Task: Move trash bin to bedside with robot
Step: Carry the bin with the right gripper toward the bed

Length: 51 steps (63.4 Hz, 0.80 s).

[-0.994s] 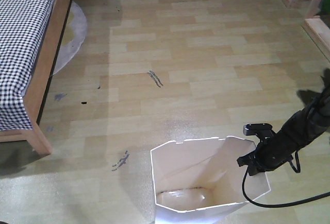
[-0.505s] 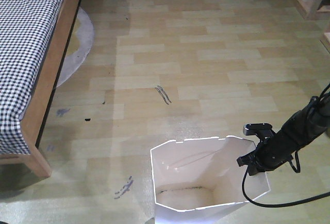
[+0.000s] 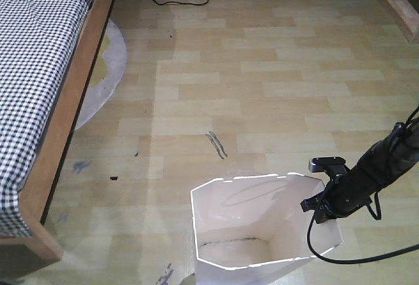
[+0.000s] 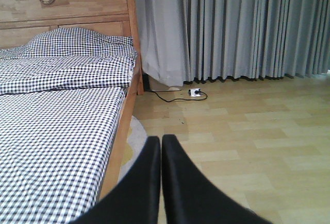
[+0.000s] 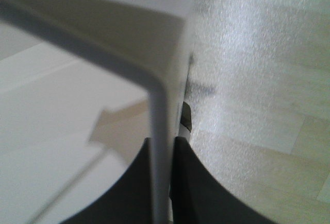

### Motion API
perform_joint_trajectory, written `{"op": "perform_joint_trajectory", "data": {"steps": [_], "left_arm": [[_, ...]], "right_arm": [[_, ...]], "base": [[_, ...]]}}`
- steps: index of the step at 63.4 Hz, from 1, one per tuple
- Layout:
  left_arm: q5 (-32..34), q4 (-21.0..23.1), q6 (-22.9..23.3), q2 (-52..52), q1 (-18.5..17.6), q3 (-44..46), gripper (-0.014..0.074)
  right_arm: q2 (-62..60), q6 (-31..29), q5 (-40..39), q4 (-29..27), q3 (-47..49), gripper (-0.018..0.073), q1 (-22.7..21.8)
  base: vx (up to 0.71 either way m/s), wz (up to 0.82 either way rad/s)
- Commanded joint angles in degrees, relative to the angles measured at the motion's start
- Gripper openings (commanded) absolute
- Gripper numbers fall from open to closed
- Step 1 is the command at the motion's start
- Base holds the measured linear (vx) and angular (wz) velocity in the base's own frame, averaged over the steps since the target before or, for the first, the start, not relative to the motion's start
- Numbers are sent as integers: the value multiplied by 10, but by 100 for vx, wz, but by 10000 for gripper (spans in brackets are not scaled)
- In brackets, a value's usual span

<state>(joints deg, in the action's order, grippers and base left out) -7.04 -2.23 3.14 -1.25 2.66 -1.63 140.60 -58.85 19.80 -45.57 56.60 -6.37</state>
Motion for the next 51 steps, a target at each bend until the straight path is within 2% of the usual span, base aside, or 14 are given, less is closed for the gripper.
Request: {"op": "perform_joint_trajectory", "data": {"steps": [1, 51], "left_arm": [[41, 3, 3, -3, 0, 12, -6], [41, 3, 3, -3, 0, 12, -6]], "right_arm": [[-43, -3, 66, -16, 5, -9, -1], [-43, -3, 66, -16, 5, -9, -1]], "base": [[33, 3], [34, 0]]}}
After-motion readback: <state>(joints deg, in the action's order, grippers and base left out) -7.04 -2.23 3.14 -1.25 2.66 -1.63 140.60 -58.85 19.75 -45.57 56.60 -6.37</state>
